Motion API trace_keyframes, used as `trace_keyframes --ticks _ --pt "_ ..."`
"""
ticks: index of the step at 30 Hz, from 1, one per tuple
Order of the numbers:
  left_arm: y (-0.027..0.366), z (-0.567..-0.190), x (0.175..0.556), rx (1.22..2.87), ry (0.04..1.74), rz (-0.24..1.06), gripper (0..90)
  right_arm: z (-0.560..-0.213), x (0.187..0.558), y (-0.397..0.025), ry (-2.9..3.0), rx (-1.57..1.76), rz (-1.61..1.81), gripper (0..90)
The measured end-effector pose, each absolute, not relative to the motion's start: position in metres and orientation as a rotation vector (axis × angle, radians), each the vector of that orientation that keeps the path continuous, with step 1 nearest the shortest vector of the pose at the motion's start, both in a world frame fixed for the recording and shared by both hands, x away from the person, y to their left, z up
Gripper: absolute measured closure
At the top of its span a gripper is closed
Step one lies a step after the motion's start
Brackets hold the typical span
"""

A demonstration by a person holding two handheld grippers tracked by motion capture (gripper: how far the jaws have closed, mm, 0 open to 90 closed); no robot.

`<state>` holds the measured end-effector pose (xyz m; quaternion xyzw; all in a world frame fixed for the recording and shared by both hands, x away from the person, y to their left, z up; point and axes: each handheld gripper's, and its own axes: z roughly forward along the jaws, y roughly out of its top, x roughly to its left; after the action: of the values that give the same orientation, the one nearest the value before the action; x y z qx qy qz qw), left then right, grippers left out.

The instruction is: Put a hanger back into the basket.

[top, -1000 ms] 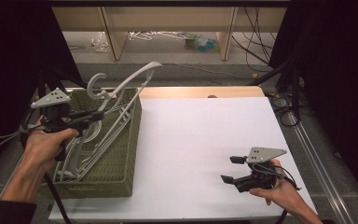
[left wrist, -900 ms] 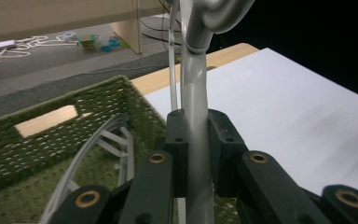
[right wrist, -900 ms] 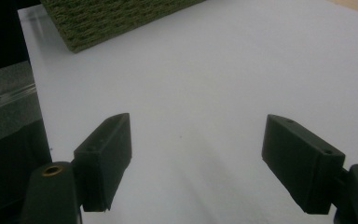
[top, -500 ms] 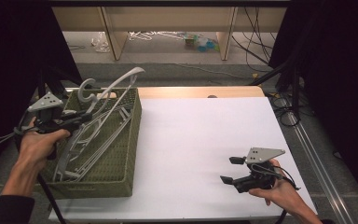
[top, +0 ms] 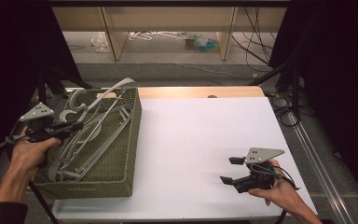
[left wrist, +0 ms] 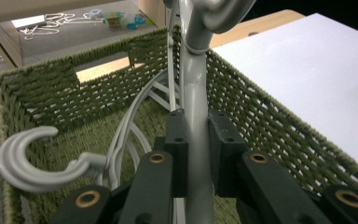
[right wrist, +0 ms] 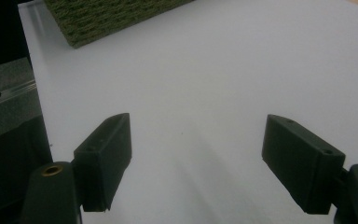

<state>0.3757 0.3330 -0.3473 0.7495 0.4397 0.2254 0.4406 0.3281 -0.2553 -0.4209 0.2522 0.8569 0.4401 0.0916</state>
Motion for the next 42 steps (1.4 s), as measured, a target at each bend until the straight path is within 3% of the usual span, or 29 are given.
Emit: trace_keyframes --ticks 23,32,42 --pt "0.330 -0.376 0.380 1.970 1.147 0.419 79.4 -0.422 0.328 -0.256 2.553 0.757 1.297 24.4" --pt "0.334 -0.392 0.385 1.934 1.260 0.317 78.7 -0.423 0.328 -0.256 2.554 0.756 1.290 24.4" --pt "0.341 -0.395 0.390 1.888 1.393 0.384 75.9 -0.423 0.329 -0.256 2.555 0.749 1.282 24.4"
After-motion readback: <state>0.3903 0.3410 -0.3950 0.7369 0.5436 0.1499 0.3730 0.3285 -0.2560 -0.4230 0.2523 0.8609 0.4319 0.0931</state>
